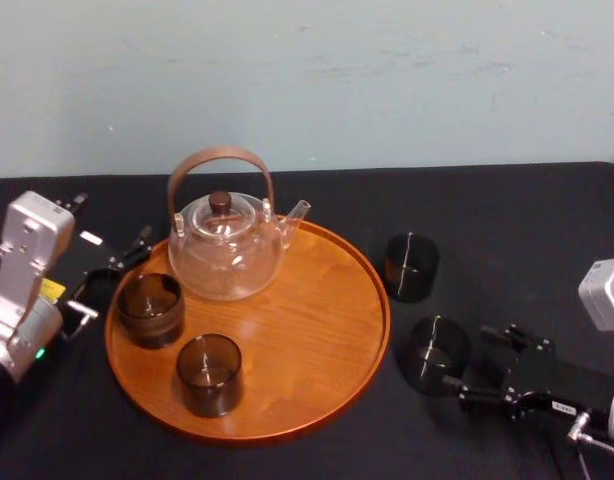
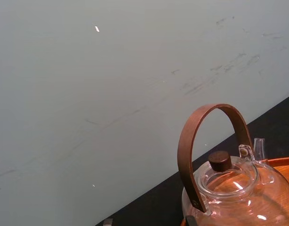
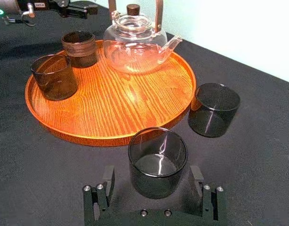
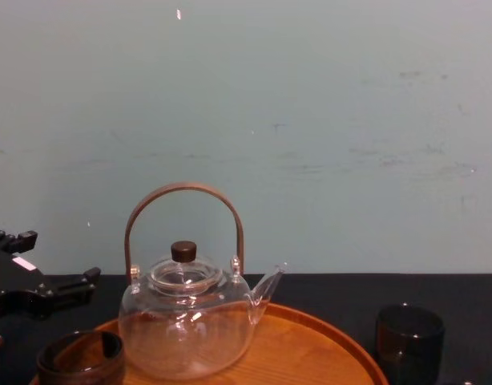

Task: Pick up the glass from the table and place it on the tray.

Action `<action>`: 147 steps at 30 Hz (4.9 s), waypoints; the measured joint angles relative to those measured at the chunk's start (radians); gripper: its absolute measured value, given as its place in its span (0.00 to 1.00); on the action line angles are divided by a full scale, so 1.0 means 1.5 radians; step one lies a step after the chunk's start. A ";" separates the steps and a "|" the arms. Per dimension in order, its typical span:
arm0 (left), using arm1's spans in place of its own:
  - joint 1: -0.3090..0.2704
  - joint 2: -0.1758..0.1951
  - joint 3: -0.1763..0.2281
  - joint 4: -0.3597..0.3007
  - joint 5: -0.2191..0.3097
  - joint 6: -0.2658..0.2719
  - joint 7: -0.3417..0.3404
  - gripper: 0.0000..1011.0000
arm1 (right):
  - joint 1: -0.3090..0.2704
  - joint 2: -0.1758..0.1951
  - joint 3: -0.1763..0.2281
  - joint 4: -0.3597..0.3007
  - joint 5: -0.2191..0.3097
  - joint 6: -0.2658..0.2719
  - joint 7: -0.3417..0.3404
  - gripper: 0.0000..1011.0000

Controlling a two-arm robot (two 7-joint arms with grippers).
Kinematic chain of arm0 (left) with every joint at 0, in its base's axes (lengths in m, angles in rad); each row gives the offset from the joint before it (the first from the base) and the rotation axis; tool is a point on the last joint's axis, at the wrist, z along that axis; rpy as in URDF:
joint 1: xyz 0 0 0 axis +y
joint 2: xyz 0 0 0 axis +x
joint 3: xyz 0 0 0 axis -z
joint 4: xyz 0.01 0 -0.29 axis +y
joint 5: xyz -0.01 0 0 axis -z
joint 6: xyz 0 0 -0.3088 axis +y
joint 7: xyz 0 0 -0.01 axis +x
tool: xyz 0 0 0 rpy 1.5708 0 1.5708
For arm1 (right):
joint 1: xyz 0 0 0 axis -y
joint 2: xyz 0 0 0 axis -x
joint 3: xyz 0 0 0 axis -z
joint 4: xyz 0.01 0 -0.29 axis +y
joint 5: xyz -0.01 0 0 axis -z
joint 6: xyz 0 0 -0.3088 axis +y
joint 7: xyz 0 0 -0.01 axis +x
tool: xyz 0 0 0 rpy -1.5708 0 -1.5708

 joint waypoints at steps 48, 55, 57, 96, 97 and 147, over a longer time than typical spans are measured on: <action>0.000 0.000 0.000 0.000 0.000 0.000 0.000 0.99 | 0.097 -0.038 -0.065 0.063 0.007 0.031 0.004 0.99; 0.000 0.000 0.000 0.000 0.000 0.000 0.000 0.99 | 0.098 -0.039 -0.067 0.062 0.008 0.034 -0.003 0.99; 0.000 0.000 0.000 0.000 0.000 0.000 0.000 0.99 | 0.098 -0.039 -0.067 0.063 0.008 0.034 -0.004 0.99; 0.000 0.000 0.000 0.000 0.000 0.000 0.000 0.99 | 0.113 -0.052 -0.078 0.073 -0.011 0.054 -0.018 0.99; 0.000 0.000 0.000 0.000 0.000 0.000 0.000 0.99 | 0.113 -0.052 -0.078 0.073 -0.011 0.054 -0.018 0.99; 0.000 0.000 0.000 0.000 0.000 0.000 0.000 0.99 | 0.151 -0.030 -0.055 0.040 0.011 0.027 0.009 0.89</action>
